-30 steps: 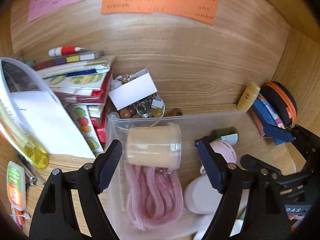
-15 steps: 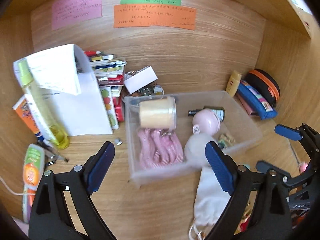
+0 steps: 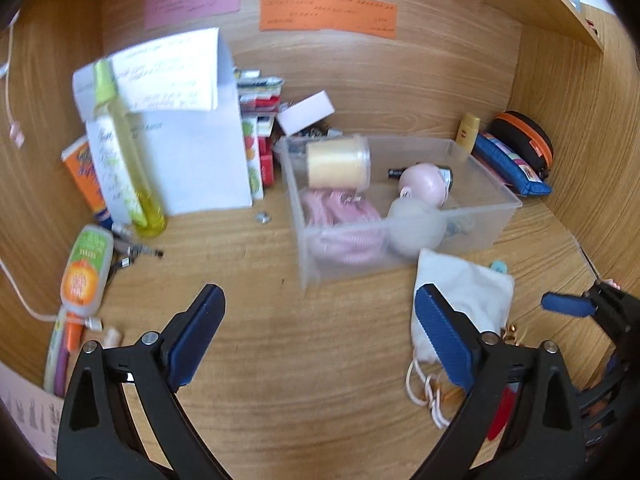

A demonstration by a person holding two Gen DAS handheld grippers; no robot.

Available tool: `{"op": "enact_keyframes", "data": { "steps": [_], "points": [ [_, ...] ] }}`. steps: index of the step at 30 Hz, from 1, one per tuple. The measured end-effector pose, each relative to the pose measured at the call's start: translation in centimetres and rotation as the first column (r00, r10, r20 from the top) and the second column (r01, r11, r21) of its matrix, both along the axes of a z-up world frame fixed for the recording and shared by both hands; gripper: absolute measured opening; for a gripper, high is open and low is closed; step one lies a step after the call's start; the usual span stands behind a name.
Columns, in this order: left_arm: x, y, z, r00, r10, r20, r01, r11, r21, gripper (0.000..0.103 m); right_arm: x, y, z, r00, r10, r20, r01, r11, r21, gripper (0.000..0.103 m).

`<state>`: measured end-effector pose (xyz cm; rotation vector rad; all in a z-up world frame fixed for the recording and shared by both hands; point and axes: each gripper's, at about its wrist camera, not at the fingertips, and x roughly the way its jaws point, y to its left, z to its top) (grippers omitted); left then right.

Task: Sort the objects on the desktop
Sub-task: 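Grasp the red velvet pouch with the right tool while the left grasps the white pouch, then carry the red pouch and white pouch into the clear bin and release both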

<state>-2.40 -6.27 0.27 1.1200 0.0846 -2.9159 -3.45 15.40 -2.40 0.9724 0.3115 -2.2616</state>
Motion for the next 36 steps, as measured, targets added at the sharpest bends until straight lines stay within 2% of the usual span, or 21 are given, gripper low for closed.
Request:
{"op": "enact_keyframes", "data": {
  "steps": [7, 9, 11, 12, 14, 16, 20, 23, 29, 36],
  "points": [
    [1.7, -1.2, -1.2, 0.999, 0.022, 0.027, -0.023, 0.999, 0.035, 0.097, 0.3, -2.1, -1.8, 1.0, -0.015, 0.01, 0.014, 0.999, 0.034, 0.083],
    [2.2, -1.4, -1.3, 0.999, 0.029, 0.027, -0.03, 0.999, 0.039, 0.097, 0.1, -2.4, -2.1, 1.0, -0.011, 0.026, 0.01, 1.0, 0.023, 0.077],
    [2.5, -1.6, -1.5, 0.999, 0.032, 0.029, -0.034, 0.998, 0.051, 0.097, -0.1, -2.6, -2.4, 0.999, -0.006, 0.035, 0.005, 1.0, 0.029, 0.065],
    [2.6, -1.6, -1.5, 0.999, 0.031, 0.032, -0.033, 0.998, 0.054, 0.097, -0.2, -2.8, -2.7, 0.999, -0.009, 0.036, 0.007, 0.999, 0.041, 0.063],
    [2.5, -1.7, -1.7, 0.999, 0.03, 0.036, -0.032, 0.998, 0.057, 0.097, -0.3, -2.9, -2.9, 0.999, -0.01, 0.033, 0.009, 0.999, 0.045, 0.048],
    [2.2, -1.6, -1.9, 0.999, 0.022, 0.045, -0.025, 0.997, 0.066, 0.097, -0.3, -2.9, -2.7, 1.0, 0.002, 0.029, -0.003, 0.999, 0.042, 0.037],
    [1.6, -0.8, -1.9, 0.999, 0.001, 0.054, -0.005, 0.997, 0.082, 0.097, 0.3, -2.2, -1.7, 1.0, 0.012, 0.016, -0.013, 1.0, 0.013, 0.022],
    [1.1, 0.1, -1.6, 0.998, -0.017, 0.053, 0.012, 0.997, 0.083, 0.097, 0.3, -1.0, -0.7, 1.0, -0.003, 0.006, 0.004, 1.0, -0.028, 0.017],
    [-0.2, 2.8, -1.4, 0.996, -0.063, 0.069, 0.058, 0.995, 0.079, 0.097, 0.1, 2.0, 1.7, 0.999, -0.047, -0.015, 0.045, 0.993, -0.111, 0.016],
    [-2.3, 6.5, -2.2, 0.98, -0.148, 0.132, 0.14, 0.988, 0.065, 0.097, -1.5, 6.9, 3.5, 0.981, -0.178, -0.071, 0.165, 0.974, -0.157, 0.016]
  ]
}}
